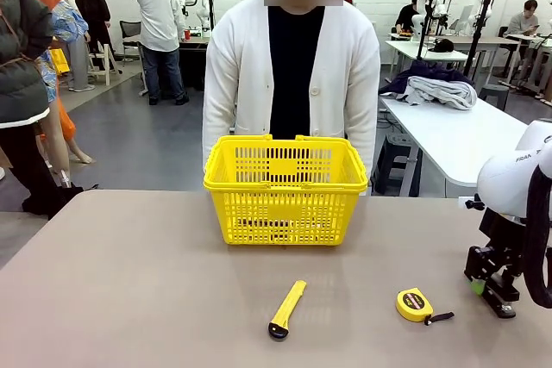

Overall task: Place the items the person wants into the basket.
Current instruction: Pick up the item the person points to and place it in the Market Basket.

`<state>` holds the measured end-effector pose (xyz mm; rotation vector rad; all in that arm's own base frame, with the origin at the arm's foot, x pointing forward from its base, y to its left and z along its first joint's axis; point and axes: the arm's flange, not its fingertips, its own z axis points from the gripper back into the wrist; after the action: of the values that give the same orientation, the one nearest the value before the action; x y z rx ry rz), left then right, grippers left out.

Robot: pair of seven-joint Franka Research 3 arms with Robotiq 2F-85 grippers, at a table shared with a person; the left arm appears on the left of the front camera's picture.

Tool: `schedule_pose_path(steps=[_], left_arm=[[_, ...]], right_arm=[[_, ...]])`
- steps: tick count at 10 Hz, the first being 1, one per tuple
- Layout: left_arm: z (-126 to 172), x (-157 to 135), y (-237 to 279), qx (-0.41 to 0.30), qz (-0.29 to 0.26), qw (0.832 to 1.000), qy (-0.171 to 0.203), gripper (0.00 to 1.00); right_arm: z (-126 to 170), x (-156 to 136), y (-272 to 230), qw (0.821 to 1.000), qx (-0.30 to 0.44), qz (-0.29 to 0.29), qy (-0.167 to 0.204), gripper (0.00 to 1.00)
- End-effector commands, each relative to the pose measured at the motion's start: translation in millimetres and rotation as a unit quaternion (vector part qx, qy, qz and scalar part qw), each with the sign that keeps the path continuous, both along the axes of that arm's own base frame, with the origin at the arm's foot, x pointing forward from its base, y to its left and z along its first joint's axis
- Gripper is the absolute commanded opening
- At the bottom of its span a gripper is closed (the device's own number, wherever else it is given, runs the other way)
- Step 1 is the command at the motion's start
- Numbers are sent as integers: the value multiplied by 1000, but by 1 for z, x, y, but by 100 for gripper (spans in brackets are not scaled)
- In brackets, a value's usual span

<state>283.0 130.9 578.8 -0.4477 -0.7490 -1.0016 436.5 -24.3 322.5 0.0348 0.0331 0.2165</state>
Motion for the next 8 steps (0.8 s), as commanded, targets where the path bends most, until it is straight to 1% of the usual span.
schedule_pose_path(steps=[1, 2, 3, 4, 5, 6, 7, 8], left_arm=[[0, -1, 0, -5, -7, 1000, -5, 100], [0, -1, 0, -5, -7, 1000, -5, 100], [0, -1, 0, -5, -7, 1000, -5, 100], [0, -1, 0, -5, -7, 1000, -5, 100], [0, -1, 0, -5, -7, 1000, -5, 100], [0, -1, 0, -5, -7, 1000, -5, 100], [0, -1, 0, -5, -7, 1000, -5, 100], [0, -1, 0, -5, -7, 1000, -5, 100]], right_arm=[[3, 0, 0, 1000, -13, -3, 5, 0], [4, 0, 0, 1000, -13, -2, 5, 14], [9, -2, 0, 1000, -14, -1, 3, 5], [16, -5, 0, 1000, -17, 0, -2, 0], [26, -9, 1, 1000, -18, 2, -8, 0], [42, -16, 3, 1000, -7, 10, -8, 0], [78, -30, 8, 1000, -1, 25, -13, 12], [134, -48, 14, 999, -1, 34, -22, 12]])
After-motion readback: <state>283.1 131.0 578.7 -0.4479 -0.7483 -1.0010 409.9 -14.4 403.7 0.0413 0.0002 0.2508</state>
